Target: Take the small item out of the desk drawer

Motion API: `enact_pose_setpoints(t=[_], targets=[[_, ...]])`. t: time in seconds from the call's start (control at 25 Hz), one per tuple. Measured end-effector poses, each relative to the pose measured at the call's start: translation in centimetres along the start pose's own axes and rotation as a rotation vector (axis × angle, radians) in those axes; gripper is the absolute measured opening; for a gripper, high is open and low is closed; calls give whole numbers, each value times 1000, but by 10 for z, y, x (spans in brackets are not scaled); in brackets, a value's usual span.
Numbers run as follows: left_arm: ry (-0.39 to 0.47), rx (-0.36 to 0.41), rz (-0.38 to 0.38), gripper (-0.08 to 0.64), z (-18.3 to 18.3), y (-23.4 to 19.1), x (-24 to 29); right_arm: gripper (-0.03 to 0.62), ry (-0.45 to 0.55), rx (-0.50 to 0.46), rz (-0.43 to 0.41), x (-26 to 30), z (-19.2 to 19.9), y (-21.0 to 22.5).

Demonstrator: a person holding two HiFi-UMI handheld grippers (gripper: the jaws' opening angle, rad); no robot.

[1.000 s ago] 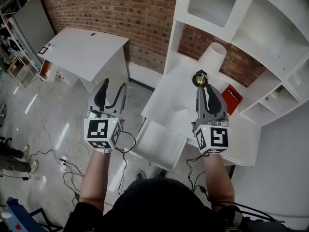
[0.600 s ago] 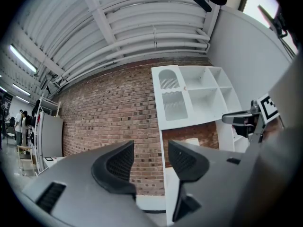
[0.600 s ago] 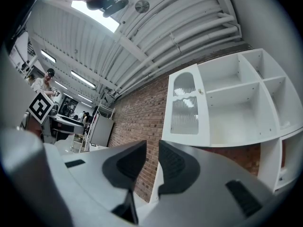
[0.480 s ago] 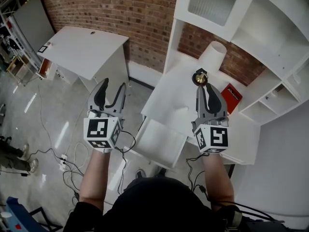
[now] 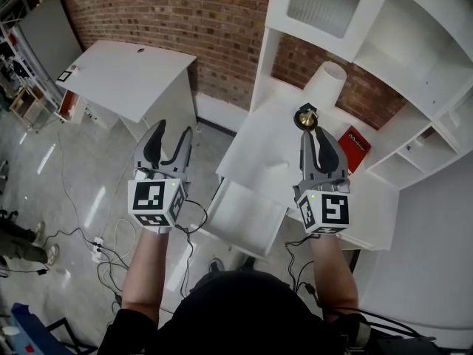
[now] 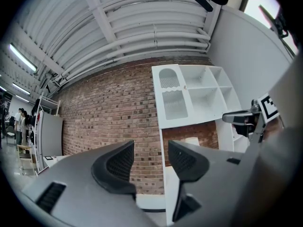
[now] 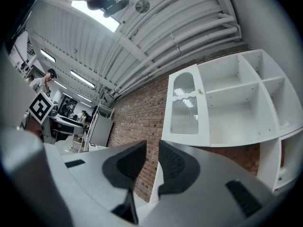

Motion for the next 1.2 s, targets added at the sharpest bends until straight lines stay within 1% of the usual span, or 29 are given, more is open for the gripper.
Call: enact_pose_setpoints(t=[0.28, 0.8, 1.2], targets=[[0, -4, 14, 225, 1, 6, 4, 74, -1, -8, 4, -2, 1, 5], [-24, -2, 33, 224, 6, 21, 19, 66, -10, 7, 10, -3, 10, 21], [-59, 0, 86, 224, 16, 45, 51, 64, -24, 26, 17, 6, 27, 45]])
Point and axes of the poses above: the fingertips, and each gripper's own axes: x forward along the fingers, y to its right, z out of its underside, the point moved 7 cm from there along -x, backward along the fingers, and after that the axes turned 11 degrees about -y, right-handed, at the moved point
